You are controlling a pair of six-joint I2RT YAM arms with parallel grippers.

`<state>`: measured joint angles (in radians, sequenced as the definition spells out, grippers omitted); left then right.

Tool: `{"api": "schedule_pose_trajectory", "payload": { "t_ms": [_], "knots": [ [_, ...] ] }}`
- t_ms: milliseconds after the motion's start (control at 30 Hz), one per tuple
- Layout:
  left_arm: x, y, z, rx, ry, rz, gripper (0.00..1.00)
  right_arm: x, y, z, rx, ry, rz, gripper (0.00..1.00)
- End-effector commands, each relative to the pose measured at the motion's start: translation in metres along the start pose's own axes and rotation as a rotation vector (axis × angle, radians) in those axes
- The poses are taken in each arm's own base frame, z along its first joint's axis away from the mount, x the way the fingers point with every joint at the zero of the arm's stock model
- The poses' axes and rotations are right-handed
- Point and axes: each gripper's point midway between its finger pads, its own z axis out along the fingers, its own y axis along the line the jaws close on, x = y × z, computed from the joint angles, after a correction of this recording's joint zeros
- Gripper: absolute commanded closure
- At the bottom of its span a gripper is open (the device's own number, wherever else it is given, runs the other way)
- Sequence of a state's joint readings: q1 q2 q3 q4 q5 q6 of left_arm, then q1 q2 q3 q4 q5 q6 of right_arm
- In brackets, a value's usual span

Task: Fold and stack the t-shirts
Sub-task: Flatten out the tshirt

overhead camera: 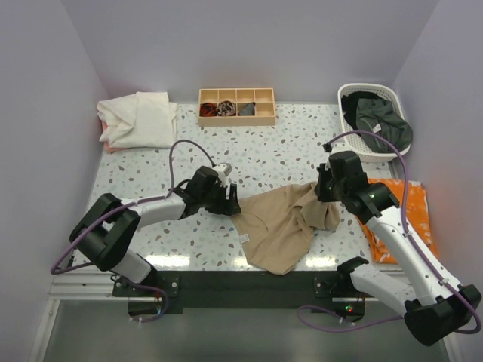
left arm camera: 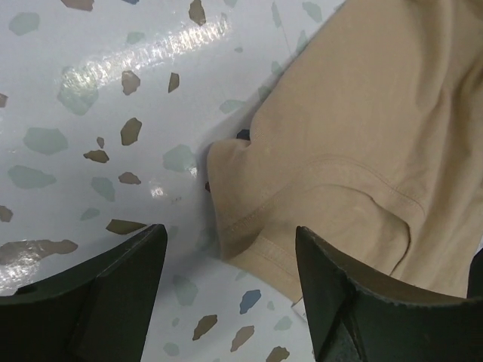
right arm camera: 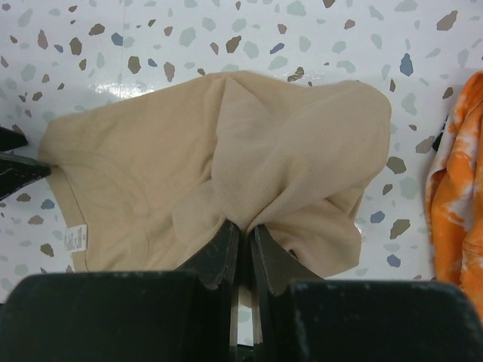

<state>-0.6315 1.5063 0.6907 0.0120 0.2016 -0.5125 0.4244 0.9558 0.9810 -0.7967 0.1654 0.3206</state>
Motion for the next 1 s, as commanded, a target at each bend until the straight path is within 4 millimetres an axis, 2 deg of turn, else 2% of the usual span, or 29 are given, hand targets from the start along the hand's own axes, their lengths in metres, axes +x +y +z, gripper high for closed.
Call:
{"api": "schedule_pose_trajectory", "payload": {
  "t_ms": [0, 33, 67, 100, 233, 333, 433, 533, 600, 633, 667, 700, 733, 767, 800, 867, 900, 967],
  "knots": [
    [-0.002, -0.014, 0.012, 0.078, -0.024, -0.007, 0.33, -0.011, -0.001, -0.001, 0.005, -0.049, 0.006, 0.93],
    [-0.003, -0.014, 0.014, 0.078, -0.026, -0.006, 0.40, -0.011, -0.001, -0.001, 0.004, -0.047, 0.006, 0.93],
    [-0.002, -0.013, 0.016, 0.072, -0.021, -0.006, 0.53, -0.011, -0.001, -0.001, 0.006, -0.048, 0.005, 0.92],
    [-0.002, -0.013, 0.017, 0.071, -0.019, -0.004, 0.72, -0.010, -0.001, 0.000, 0.008, -0.045, 0.004, 0.92],
    [-0.006, -0.013, 0.023, 0.066, -0.010, -0.002, 0.99, -0.007, -0.001, 0.002, 0.004, -0.034, 0.007, 0.92],
    [-0.009, -0.012, 0.024, 0.053, -0.015, -0.003, 1.00, -0.004, 0.000, 0.002, 0.001, -0.032, 0.015, 0.92],
    [-0.022, -0.011, 0.018, 0.012, -0.030, 0.012, 1.00, -0.002, 0.000, 0.001, -0.005, -0.030, 0.021, 0.92],
    [-0.055, -0.024, -0.013, -0.014, -0.095, 0.060, 1.00, -0.004, 0.006, -0.005, -0.047, -0.040, 0.022, 0.93],
    [-0.096, -0.040, -0.055, -0.037, -0.190, 0.114, 1.00, -0.008, 0.008, -0.012, -0.064, -0.056, 0.018, 0.94],
    [-0.109, -0.045, -0.071, -0.047, -0.226, 0.130, 1.00, -0.010, 0.008, -0.020, -0.073, -0.076, 0.018, 0.94],
    [-0.121, -0.046, -0.098, -0.084, -0.270, 0.157, 1.00, -0.013, 0.008, -0.027, -0.078, -0.089, 0.015, 0.94],
    [-0.144, -0.062, -0.123, -0.061, -0.336, 0.176, 1.00, -0.015, 0.008, -0.033, -0.087, -0.100, 0.014, 0.94],
    [-0.155, -0.063, -0.141, -0.088, -0.382, 0.183, 1.00, -0.018, 0.011, -0.042, -0.117, -0.127, 0.015, 0.94],
    [-0.160, -0.061, -0.163, -0.121, -0.407, 0.199, 1.00, -0.022, 0.015, -0.051, -0.143, -0.145, 0.016, 0.93],
    [-0.177, -0.072, -0.186, -0.115, -0.463, 0.210, 1.00, -0.023, 0.018, -0.057, -0.167, -0.155, 0.014, 0.92],
    [-0.182, -0.069, -0.213, -0.161, -0.479, 0.219, 1.00, -0.030, 0.026, -0.074, -0.229, -0.188, 0.003, 0.92],
    [-0.194, -0.077, -0.236, -0.158, -0.528, 0.221, 1.00, -0.033, 0.026, -0.080, -0.232, -0.202, 0.000, 0.93],
    [-0.199, -0.078, -0.269, -0.179, -0.590, 0.219, 1.00, -0.043, 0.025, -0.097, -0.243, -0.245, -0.011, 0.94]
  ]
}}
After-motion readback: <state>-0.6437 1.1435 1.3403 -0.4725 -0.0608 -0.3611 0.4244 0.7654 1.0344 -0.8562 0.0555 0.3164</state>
